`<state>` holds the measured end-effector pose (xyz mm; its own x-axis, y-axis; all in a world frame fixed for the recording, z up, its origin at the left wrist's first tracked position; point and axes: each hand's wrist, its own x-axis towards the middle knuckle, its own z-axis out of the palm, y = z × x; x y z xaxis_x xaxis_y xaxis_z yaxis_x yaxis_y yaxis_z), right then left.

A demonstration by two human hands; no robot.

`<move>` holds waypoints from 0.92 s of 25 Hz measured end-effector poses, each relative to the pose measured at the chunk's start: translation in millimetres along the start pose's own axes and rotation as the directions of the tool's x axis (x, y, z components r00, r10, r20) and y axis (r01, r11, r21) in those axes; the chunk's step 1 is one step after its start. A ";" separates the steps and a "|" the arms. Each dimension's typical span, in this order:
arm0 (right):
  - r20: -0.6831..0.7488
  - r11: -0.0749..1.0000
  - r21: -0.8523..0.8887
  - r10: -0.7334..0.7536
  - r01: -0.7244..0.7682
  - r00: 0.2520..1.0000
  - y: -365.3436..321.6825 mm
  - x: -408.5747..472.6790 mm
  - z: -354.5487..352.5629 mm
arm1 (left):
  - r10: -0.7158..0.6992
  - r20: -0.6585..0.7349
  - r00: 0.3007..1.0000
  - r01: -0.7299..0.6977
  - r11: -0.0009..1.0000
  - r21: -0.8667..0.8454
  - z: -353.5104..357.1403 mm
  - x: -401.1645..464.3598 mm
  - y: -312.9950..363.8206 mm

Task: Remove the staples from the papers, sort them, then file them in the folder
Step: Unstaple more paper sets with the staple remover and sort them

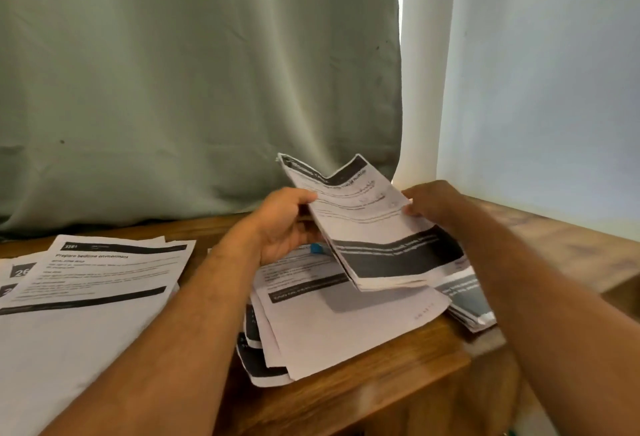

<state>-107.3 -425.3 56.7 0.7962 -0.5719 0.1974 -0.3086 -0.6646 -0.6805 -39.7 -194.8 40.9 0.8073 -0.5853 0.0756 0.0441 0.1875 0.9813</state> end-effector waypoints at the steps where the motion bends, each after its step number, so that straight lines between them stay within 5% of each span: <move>1: -0.002 0.999 -0.052 -0.006 0.006 1.000 10.4 0.0 -12.1 | 0.008 0.018 1.000 -0.009 0.998 0.056 15.7 2.3 -7.2; 6: -0.098 0.992 -0.125 0.010 -0.022 0.995 62.4 10.4 -57.2 | -0.073 0.144 0.987 0.023 0.946 0.322 71.4 15.6 -26.6; 7: -0.115 0.989 -0.145 0.013 -0.030 0.993 72.0 14.2 -63.2 | -0.028 0.149 0.988 -0.055 0.850 0.524 71.2 22.0 -34.1; 9: -0.120 0.980 -0.191 0.027 -0.050 0.992 95.9 24.2 -68.3 | 0.078 0.197 0.977 -0.210 0.486 0.848 62.1 29.7 -50.8; 10: -0.105 0.976 -0.208 0.036 -0.058 0.994 108.7 29.2 -67.5 | 0.077 0.218 0.973 -0.232 0.328 0.916 57.3 31.6 -56.9; 12: -0.061 0.966 -0.252 0.040 -0.054 0.997 129.1 36.9 -60.4 | 0.031 0.235 0.971 -0.237 0.182 0.954 49.4 33.8 -64.3; 19: -0.052 0.907 -0.420 -0.031 0.006 0.998 149.3 45.0 -28.6 | 0.072 0.264 0.962 -0.271 0.111 0.956 46.2 27.9 -66.5; 23: -0.074 0.883 -0.468 -0.001 -0.034 0.997 145.8 39.3 -21.7 | 0.221 0.188 0.957 -0.239 0.235 0.942 41.1 23.5 -61.8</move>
<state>-132.2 -555.1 -19.4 0.7562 -0.6049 0.2495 -0.5426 -0.7928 -0.2778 -47.7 -252.5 -10.7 0.6720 -0.6667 0.3225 -0.7370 -0.5593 0.3795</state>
